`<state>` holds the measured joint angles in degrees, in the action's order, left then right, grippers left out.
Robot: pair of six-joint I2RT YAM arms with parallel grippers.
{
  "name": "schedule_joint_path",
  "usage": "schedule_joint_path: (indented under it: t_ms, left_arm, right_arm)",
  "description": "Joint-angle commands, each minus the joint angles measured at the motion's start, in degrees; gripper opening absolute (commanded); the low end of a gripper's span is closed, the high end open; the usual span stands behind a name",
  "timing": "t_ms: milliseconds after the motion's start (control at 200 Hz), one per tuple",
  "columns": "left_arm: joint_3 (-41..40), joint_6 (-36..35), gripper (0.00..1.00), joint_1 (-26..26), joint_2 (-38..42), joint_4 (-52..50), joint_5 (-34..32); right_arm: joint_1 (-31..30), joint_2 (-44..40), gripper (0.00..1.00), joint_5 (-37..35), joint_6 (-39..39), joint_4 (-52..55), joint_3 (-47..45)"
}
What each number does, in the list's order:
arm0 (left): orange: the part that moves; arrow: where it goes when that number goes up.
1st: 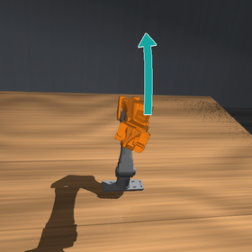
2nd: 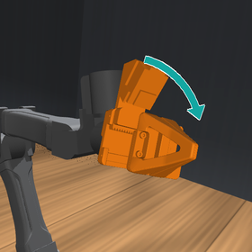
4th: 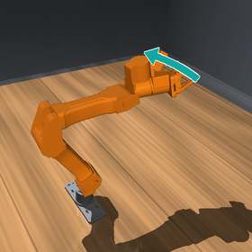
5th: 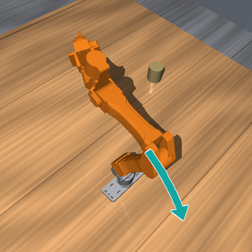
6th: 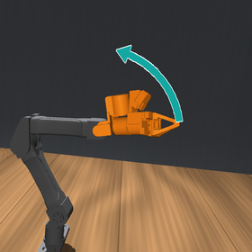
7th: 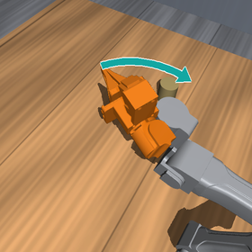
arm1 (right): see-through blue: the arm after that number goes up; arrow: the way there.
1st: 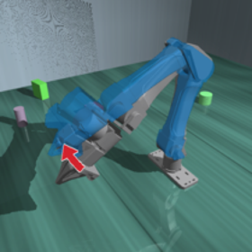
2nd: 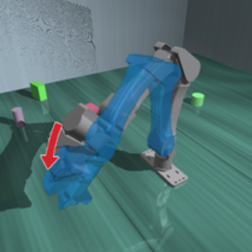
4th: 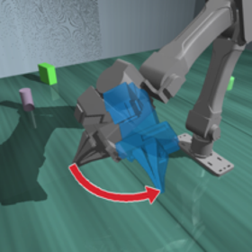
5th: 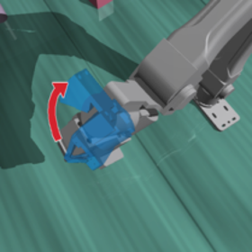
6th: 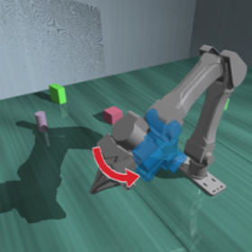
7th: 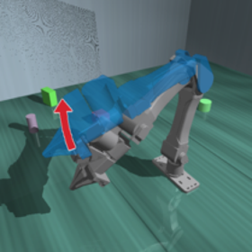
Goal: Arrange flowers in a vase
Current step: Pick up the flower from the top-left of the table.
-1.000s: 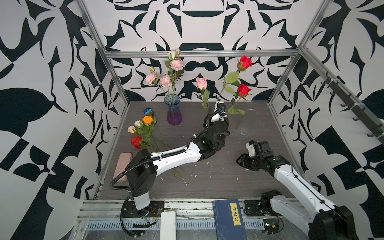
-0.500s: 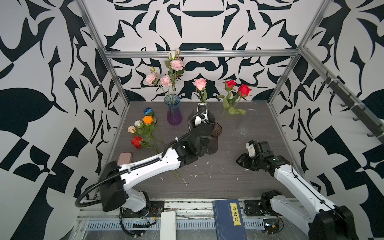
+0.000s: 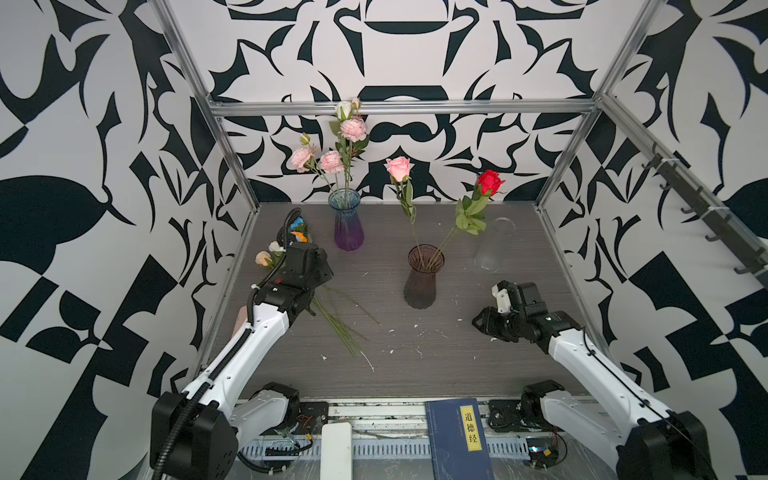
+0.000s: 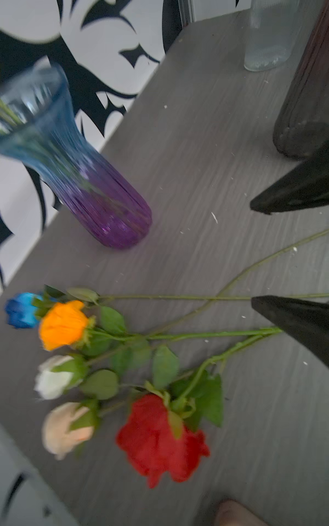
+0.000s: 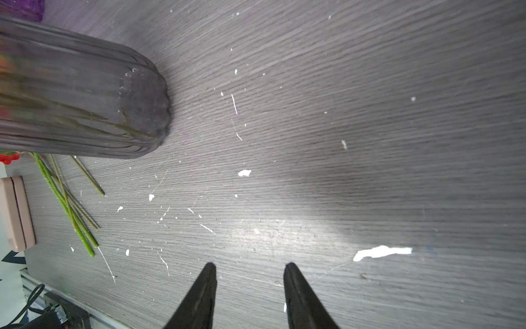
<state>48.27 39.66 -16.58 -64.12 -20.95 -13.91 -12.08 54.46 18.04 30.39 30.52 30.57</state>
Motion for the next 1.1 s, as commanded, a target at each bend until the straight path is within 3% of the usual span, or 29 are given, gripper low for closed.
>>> schedule_joint_path:
  t_ms: [0,105,295,565,865,1095]
  left_arm:
    - [0.7,1.6,0.54,4.1,-3.9,-3.2,10.9]
    - [3.8,-2.3,0.57,6.3,-12.1,-4.9,16.2]
    - [4.8,-3.2,0.55,6.4,-21.0,-5.7,16.5]
    - [2.4,-0.8,0.45,6.3,-25.8,-3.2,14.8]
    - [5.6,0.9,0.42,6.3,-33.2,-6.1,11.8]
    - [7.8,0.3,0.27,6.3,-36.6,-6.9,11.6]
  right_arm:
    - [0.2,0.3,0.43,0.6,-0.6,-0.7,0.3]
    - [0.1,0.3,0.43,0.5,-0.6,-0.7,0.3]
    - [0.2,0.0,0.43,0.1,-0.5,-0.6,0.3]
    - [0.1,0.5,0.43,0.0,-0.4,-0.6,0.2]
    - [0.1,0.7,0.43,-0.2,-0.4,-0.7,0.3]
    - [0.1,0.6,0.43,-0.3,-0.4,-0.7,0.1]
